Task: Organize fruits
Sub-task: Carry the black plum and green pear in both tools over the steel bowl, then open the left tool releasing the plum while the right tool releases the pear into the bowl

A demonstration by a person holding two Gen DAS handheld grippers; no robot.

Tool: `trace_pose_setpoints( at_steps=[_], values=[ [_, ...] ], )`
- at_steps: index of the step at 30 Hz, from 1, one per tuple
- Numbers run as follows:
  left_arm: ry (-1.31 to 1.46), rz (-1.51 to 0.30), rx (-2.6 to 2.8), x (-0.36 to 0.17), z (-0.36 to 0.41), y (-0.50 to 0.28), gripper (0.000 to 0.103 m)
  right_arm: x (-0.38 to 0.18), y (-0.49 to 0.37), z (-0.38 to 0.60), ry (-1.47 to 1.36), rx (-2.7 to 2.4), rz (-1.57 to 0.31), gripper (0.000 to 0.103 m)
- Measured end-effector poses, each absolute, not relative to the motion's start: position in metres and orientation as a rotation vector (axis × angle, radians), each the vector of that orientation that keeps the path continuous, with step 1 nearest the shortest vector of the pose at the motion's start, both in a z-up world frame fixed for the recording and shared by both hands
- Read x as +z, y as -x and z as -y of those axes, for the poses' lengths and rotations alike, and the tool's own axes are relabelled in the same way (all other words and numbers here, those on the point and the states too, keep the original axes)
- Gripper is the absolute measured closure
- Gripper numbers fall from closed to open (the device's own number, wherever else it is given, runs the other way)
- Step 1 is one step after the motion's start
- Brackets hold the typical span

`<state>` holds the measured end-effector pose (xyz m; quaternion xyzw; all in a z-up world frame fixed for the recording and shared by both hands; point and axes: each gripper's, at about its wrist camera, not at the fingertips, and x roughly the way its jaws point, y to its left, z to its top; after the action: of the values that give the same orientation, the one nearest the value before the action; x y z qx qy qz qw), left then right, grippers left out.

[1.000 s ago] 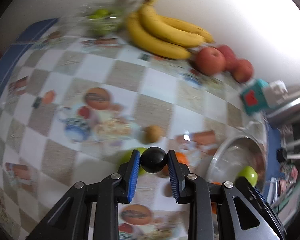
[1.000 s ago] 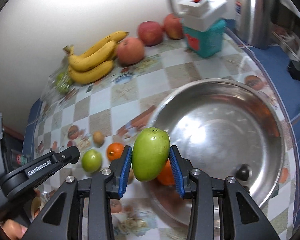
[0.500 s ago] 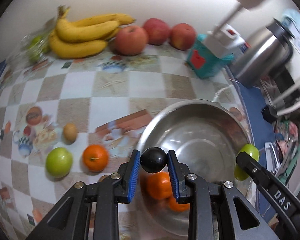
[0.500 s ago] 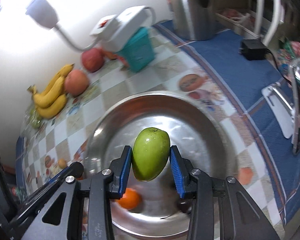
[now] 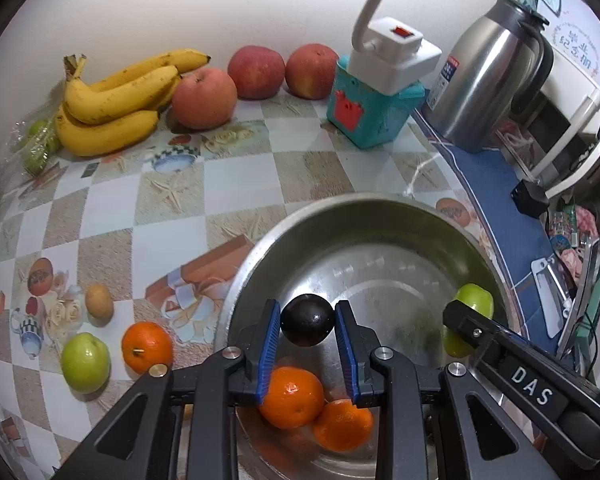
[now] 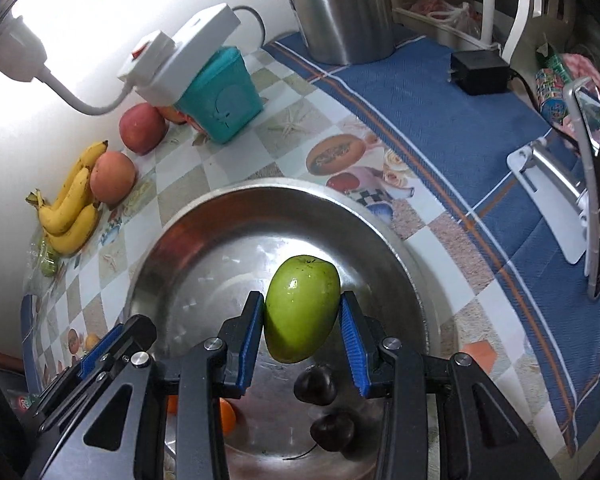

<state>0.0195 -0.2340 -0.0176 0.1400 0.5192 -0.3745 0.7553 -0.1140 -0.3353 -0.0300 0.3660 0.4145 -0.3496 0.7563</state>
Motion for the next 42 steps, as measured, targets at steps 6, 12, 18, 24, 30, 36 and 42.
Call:
trace_pose_setpoints(
  at_steps=[6, 12, 18, 24, 30, 36, 42],
  values=[
    [-0.327, -1.154, -0.808, -0.030, 0.236, -0.018, 0.073, -0.038, 0.112, 0.334, -0.800, -0.769, -0.921, 0.063],
    [-0.337, -1.174, -0.805, -0.036, 0.237, -0.017, 0.073, -0.042, 0.110, 0.334, -0.803, -0.773, -0.938, 0.063],
    [-0.344, -1.195, -0.800, -0.040, 0.238, -0.016, 0.073, -0.045, 0.110, 0.333, -0.807, -0.780, -0.954, 0.063],
    [-0.355, -1.204, -0.802, -0.044, 0.240, -0.015, 0.072, -0.047, 0.112, 0.334, -0.809, -0.785, -0.964, 0.063],
    [-0.361, -1.202, -0.800, -0.045, 0.241, -0.015, 0.072, -0.047, 0.110, 0.334, -0.800, -0.786, -0.972, 0.063],
    [-0.360, -1.206, -0.800, -0.045, 0.241, -0.016, 0.071, -0.049, 0.108, 0.333, -0.791, -0.789, -0.982, 0.063],
    [-0.359, -1.207, -0.800, -0.044, 0.239, -0.015, 0.055, -0.044, 0.108, 0.332, -0.765, -0.805, -0.981, 0.062]
  ],
)
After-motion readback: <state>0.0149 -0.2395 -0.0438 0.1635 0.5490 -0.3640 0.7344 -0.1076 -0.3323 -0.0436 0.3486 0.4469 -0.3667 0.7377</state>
